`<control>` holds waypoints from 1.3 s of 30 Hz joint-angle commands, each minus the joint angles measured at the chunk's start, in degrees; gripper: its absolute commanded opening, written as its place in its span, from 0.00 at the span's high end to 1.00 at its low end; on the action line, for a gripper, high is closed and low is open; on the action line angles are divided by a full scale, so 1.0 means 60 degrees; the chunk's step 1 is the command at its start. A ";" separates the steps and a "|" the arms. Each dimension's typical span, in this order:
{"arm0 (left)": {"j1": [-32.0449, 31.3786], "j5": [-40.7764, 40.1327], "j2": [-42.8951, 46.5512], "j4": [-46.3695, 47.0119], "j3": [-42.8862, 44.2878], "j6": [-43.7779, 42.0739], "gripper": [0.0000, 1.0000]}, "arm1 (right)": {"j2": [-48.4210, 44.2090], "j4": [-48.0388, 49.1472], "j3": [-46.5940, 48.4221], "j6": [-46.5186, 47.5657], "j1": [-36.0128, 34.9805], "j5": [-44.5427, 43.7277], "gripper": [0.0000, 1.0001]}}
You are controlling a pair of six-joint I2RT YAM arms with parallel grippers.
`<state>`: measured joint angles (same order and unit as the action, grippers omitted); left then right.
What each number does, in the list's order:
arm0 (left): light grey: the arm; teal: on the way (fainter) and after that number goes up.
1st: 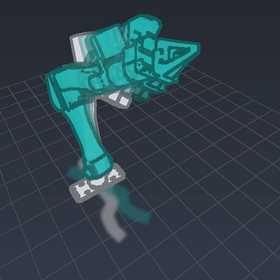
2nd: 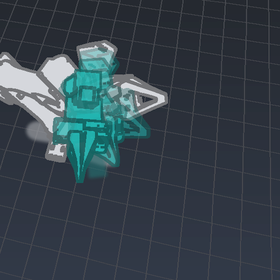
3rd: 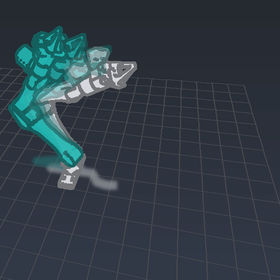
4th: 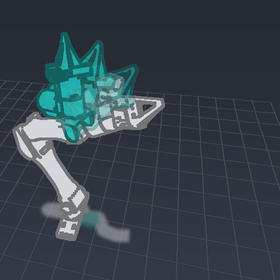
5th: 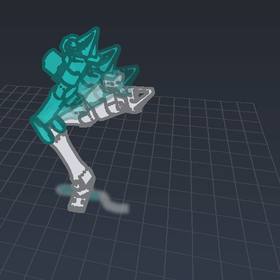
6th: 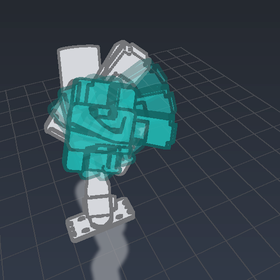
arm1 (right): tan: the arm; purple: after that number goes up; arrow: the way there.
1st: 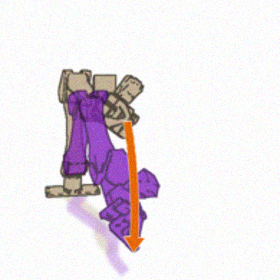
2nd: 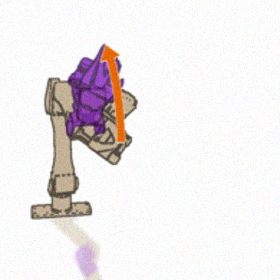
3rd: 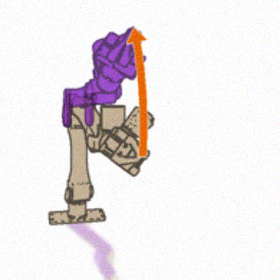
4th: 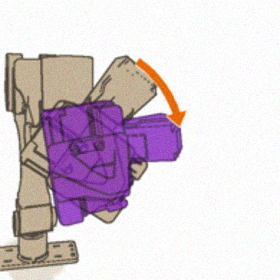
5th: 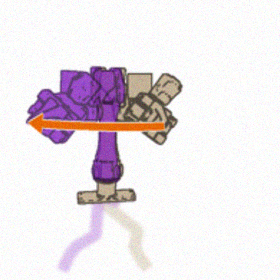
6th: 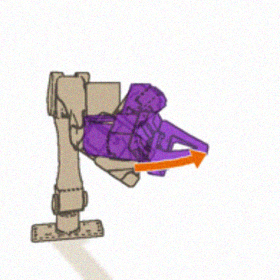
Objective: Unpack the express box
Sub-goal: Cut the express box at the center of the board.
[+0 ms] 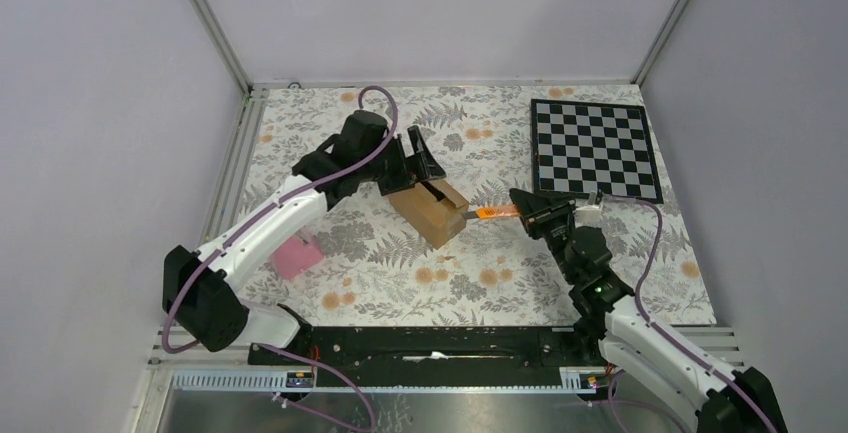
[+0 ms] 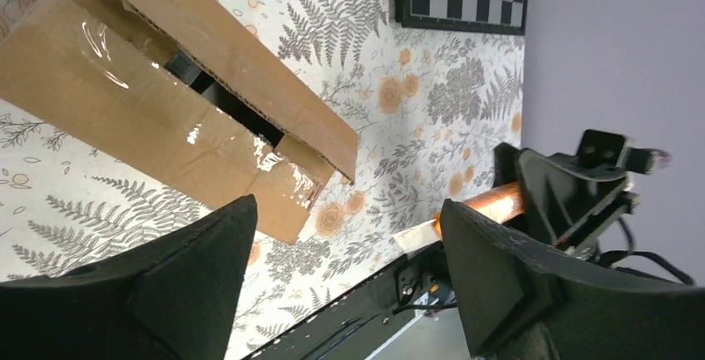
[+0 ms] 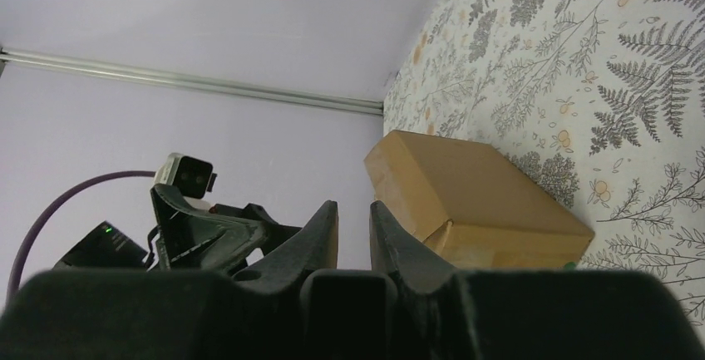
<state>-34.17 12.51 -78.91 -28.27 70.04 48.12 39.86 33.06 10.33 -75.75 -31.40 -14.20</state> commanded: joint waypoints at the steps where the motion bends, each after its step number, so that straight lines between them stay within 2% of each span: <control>1: -0.0021 -0.0191 0.0236 -0.0376 -0.0111 -0.0222 0.15 | -0.0609 -0.1032 0.0390 0.0982 -0.0053 0.0624 1.00; 6: 0.0113 -0.1459 0.0733 -0.1569 -0.0924 0.1839 0.16 | -0.0238 -0.0549 0.0199 0.1374 -0.0055 0.1093 1.00; 12: 0.0203 -0.1038 0.0620 -0.0751 -0.1657 0.2881 0.15 | 0.0761 0.1382 -0.0482 0.0722 -0.0052 0.1449 1.00; 16: 0.0235 -0.0662 0.0668 0.0732 -0.2399 0.3472 0.14 | 0.1241 0.2244 -0.0667 0.0555 -0.0051 0.1312 1.00; 21: 0.0339 -0.0126 0.0587 0.2330 -0.3097 0.3916 0.12 | 0.1920 0.3168 -0.0827 0.0247 -0.0055 0.1341 1.00; 39: 0.0393 -0.0033 -0.0247 0.2699 -0.3177 0.5021 0.16 | 0.3187 0.4218 -0.0780 -0.0257 -0.0109 0.1200 1.00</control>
<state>-32.12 11.88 -79.92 -15.64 50.85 75.64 57.93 53.54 5.17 -76.40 -31.40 -6.42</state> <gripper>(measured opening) 0.847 0.257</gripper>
